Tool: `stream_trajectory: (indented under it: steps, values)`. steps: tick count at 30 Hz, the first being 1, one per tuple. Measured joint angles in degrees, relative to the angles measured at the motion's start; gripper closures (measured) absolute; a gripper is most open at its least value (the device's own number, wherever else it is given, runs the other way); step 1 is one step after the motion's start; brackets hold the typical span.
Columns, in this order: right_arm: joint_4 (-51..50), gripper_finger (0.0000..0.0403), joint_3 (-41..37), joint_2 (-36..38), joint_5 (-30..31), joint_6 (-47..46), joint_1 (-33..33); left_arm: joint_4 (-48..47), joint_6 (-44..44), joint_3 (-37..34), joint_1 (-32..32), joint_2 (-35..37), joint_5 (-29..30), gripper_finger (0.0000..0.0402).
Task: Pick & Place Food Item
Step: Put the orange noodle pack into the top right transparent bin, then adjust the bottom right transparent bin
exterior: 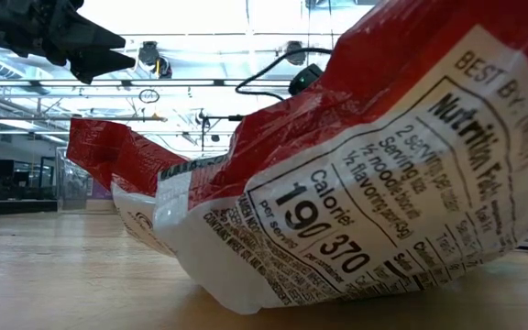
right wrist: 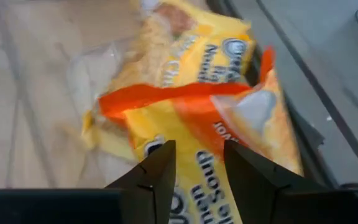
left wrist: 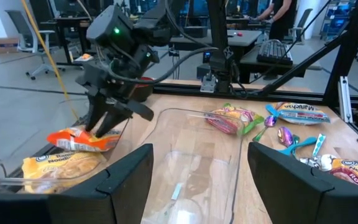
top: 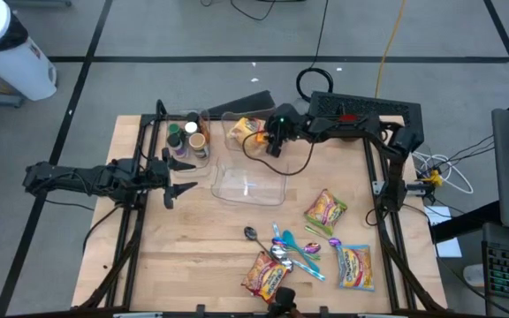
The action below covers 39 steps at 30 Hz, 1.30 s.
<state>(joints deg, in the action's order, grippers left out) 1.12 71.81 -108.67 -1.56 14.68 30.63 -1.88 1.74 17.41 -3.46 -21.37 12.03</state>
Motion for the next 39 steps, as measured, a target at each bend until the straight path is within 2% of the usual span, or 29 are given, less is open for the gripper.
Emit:
stream_trajectory:
  steps: [5,10,17,19,21,24,26,31,35,39]
  values:
    - [0.85,0.0281,-0.07,3.39,0.04,1.46,-0.26,0.01,-0.02,0.0,0.02,0.0,0.0,0.013]
    - [-1.52,0.0283,-0.07,10.2,0.04,0.94,-1.6,0.01,0.0,0.0,0.02,0.0,0.0,0.0131]
    - [-16.47,0.0297,-0.78,21.15,-0.37,-3.36,-5.64,0.0,0.0,0.0,0.0,0.0,0.0,0.013]
    - [-18.33,0.0308,-2.58,23.25,-3.17,-6.17,-7.19,0.0,0.0,0.0,0.01,0.01,0.0,0.013]
    - [-18.17,0.032,-5.25,25.31,-8.58,-9.37,-9.36,0.01,0.0,0.0,0.02,0.0,0.0,0.0131]
    - [-14.75,0.0342,-9.87,27.39,-17.5,-13.29,-14.82,0.01,0.0,0.0,0.02,0.02,0.0,0.013]
    - [-10.2,0.0361,-13.23,27.9,-19.8,-14.66,-19.92,-0.01,0.0,0.0,0.0,0.0,0.0,0.013]
    - [2.18,0.0399,-20.62,28.28,-17.98,-15.32,-32.99,-0.01,0.0,0.0,0.0,0.0,0.0,0.013]
    - [13.6,0.0396,-27.19,28.29,-5.76,-16.85,-40.93,-0.01,0.0,0.0,0.01,0.0,0.0,0.013]
    - [23.99,0.0402,-33.38,26.1,2.54,-22.26,-43.54,-0.01,0.0,0.0,0.0,0.0,0.0,0.013]
